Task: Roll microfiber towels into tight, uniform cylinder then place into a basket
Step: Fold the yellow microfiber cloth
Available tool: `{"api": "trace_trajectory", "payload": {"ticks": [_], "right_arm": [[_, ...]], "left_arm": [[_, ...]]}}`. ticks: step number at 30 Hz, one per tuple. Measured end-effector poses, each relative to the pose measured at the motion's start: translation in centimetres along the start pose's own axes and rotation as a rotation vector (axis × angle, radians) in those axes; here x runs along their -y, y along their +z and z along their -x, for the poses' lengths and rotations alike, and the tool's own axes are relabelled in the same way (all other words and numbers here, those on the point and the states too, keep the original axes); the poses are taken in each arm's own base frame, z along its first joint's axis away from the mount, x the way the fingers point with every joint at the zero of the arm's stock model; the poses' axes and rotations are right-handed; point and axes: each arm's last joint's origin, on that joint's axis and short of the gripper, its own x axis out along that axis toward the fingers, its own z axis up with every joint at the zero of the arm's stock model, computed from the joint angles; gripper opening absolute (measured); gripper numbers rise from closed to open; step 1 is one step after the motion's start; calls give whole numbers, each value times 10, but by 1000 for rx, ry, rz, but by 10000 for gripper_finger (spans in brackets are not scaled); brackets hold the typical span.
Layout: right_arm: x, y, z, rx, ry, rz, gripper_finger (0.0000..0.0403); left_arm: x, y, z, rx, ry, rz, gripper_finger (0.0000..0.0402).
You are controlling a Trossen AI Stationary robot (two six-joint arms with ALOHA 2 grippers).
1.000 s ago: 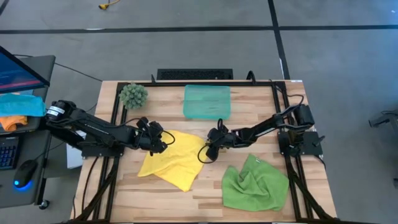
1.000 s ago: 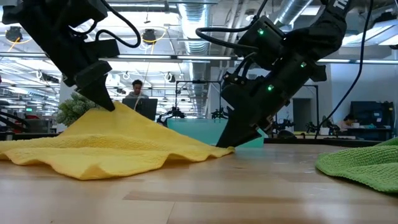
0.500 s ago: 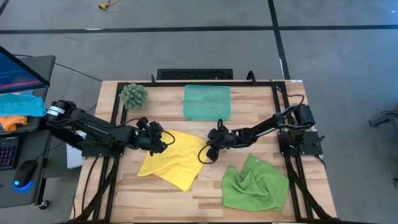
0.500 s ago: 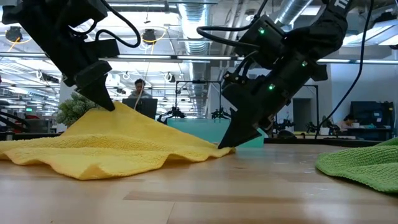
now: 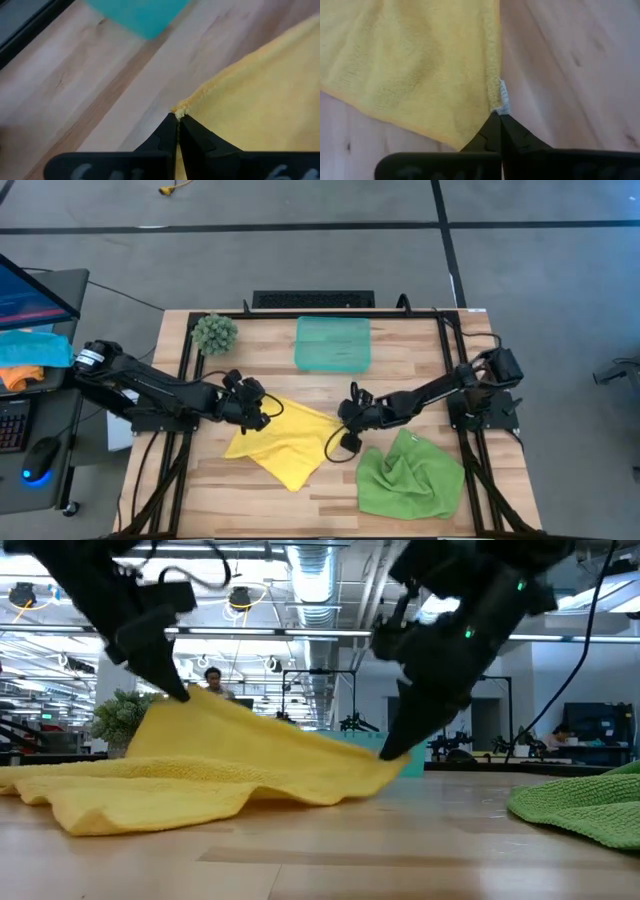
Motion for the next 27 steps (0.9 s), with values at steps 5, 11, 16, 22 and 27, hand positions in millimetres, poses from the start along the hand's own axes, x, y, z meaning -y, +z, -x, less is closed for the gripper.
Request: {"api": "trace_trajectory", "payload": {"ticks": [5,11,16,22,27], "right_arm": [[-21,11,22,40,-60,56,4],[-49,29,50,99,-136,121,3],[-73,35,75,160,-201,205,4],[-97,45,103,258,-218,306,2],[-112,58,125,310,-188,390,3]], "left_arm": [[15,11,20,77,-44,-18,2],[27,20,48,95,-110,-70,2],[29,30,74,73,-123,-134,2],[27,52,108,55,-167,-170,2],[24,68,135,1,-263,-176,2]]}}
